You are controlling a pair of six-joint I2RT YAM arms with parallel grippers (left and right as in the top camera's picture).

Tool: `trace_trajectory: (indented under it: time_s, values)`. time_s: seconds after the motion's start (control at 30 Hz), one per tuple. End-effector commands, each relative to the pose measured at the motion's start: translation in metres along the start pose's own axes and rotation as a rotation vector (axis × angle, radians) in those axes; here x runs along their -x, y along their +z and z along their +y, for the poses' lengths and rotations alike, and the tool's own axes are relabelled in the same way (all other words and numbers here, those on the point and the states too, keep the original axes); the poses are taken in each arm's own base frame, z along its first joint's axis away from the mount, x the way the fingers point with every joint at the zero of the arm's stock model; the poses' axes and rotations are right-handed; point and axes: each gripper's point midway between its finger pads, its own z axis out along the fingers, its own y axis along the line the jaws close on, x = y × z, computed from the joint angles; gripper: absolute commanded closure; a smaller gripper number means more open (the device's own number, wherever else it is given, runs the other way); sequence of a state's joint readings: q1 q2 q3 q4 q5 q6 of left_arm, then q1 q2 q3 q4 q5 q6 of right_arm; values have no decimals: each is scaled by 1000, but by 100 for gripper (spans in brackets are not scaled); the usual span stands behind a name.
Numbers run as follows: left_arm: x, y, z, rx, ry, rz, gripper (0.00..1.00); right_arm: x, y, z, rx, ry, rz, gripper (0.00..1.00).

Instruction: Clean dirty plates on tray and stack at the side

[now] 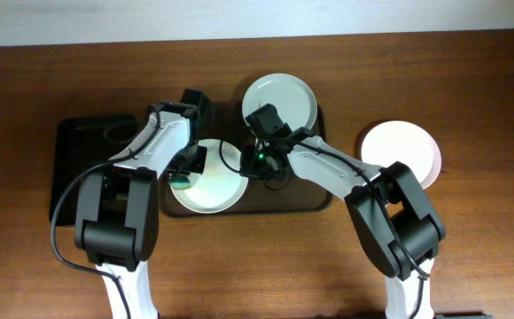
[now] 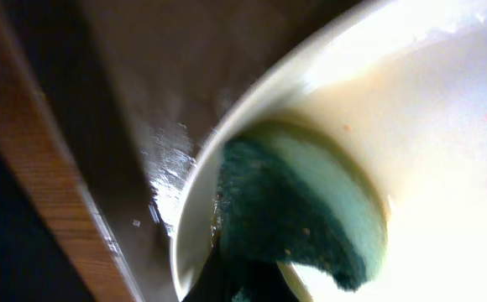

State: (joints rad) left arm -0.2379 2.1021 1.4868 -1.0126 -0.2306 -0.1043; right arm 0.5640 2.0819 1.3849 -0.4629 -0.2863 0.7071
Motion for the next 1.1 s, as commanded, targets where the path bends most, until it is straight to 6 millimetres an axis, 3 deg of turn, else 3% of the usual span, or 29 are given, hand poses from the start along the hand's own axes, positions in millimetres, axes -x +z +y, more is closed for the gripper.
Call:
trace_trajectory:
  time_s: [0.0,0.1,0.2,0.3,0.5,0.63,0.87,0.93,1.07]
  values:
    - [-20,8,-51,-316,146,80,100,5,1,-8,-27,14,-15,96]
    - [-14,0,-71,-444,173,44,100,5,1,-8,-27,14,-15,96]
    - [-6,-6,-75,-472,170,17,100,5,1,-8,-27,14,-15,96]
    - [19,-25,-71,-507,152,-57,100,5,1,-7,-25,14,-13,96]
    - [75,-96,-33,-499,102,-237,99,3,1,-8,-30,16,-7,96]
    - [93,-128,-5,-479,61,-316,100,2,1,-8,-24,16,-2,96]
    - [92,-123,18,-475,1,-301,100,-1,1,-7,-19,18,11,96]
    - [89,-122,19,-468,-1,-289,100,3,-9,-3,-15,-17,-5,96]
    - [89,-120,22,-450,-3,-290,99,30,-70,-2,-148,-126,-165,96]
